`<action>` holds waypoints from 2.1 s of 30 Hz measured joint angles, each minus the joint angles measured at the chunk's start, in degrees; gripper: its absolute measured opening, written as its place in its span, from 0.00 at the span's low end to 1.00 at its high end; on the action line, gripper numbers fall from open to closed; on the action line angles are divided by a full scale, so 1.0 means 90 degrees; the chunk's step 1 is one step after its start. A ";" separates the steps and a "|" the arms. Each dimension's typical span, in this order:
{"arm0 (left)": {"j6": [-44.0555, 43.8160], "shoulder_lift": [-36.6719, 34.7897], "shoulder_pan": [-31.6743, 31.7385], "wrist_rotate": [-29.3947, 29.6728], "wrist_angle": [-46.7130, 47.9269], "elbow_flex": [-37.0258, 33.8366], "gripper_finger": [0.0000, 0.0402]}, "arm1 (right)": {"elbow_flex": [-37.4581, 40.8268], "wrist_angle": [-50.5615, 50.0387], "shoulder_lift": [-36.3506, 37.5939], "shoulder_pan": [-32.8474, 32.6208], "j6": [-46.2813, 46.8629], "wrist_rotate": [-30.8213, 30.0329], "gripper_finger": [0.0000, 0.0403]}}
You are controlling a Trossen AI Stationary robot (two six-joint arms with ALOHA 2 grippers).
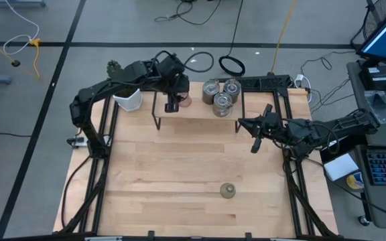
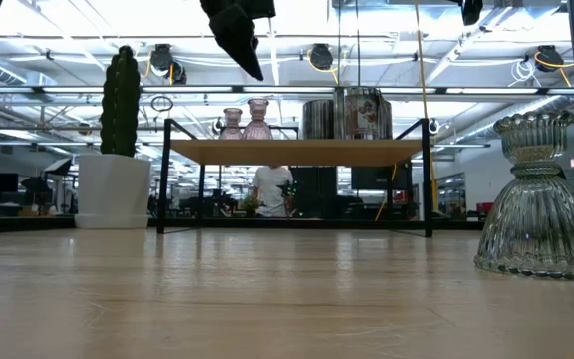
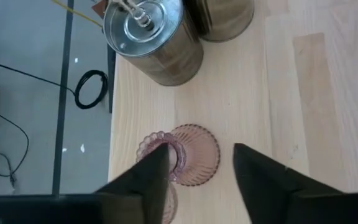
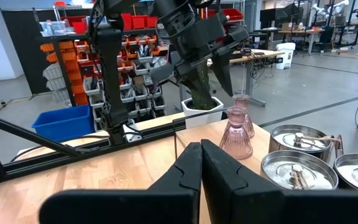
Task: Pick & Place candle stick holders
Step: Put the purple glass candle holder on the shelf
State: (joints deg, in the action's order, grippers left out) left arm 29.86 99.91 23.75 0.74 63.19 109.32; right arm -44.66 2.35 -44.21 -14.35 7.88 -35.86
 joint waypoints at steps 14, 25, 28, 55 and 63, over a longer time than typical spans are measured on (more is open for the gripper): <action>0.0079 0.0524 0.0000 0.0657 0.0024 0.0002 0.58 | 0.0000 0.0000 0.0000 0.0000 0.0022 0.0002 0.00; -0.0008 0.0561 0.0063 0.0777 0.0109 0.0002 0.46 | 0.0000 0.0000 0.0000 0.0000 0.0022 0.0002 0.00; -0.0041 0.0632 0.0081 0.0823 0.0126 0.0004 0.43 | 0.0000 0.0000 0.0000 0.0000 0.0022 0.0002 0.00; -0.0002 0.0744 0.0066 0.1149 -0.0160 0.0012 0.08 | 0.0000 0.0002 0.0000 0.0000 0.0024 -0.0002 0.00; 0.0231 0.0771 0.0056 0.1374 -0.0368 0.0002 0.06 | 0.0000 0.0002 0.0002 -0.0002 0.0024 -0.0002 0.00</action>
State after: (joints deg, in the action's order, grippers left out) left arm 31.94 106.85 24.25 13.10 59.88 109.34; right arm -44.66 2.37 -44.18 -14.37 8.10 -35.88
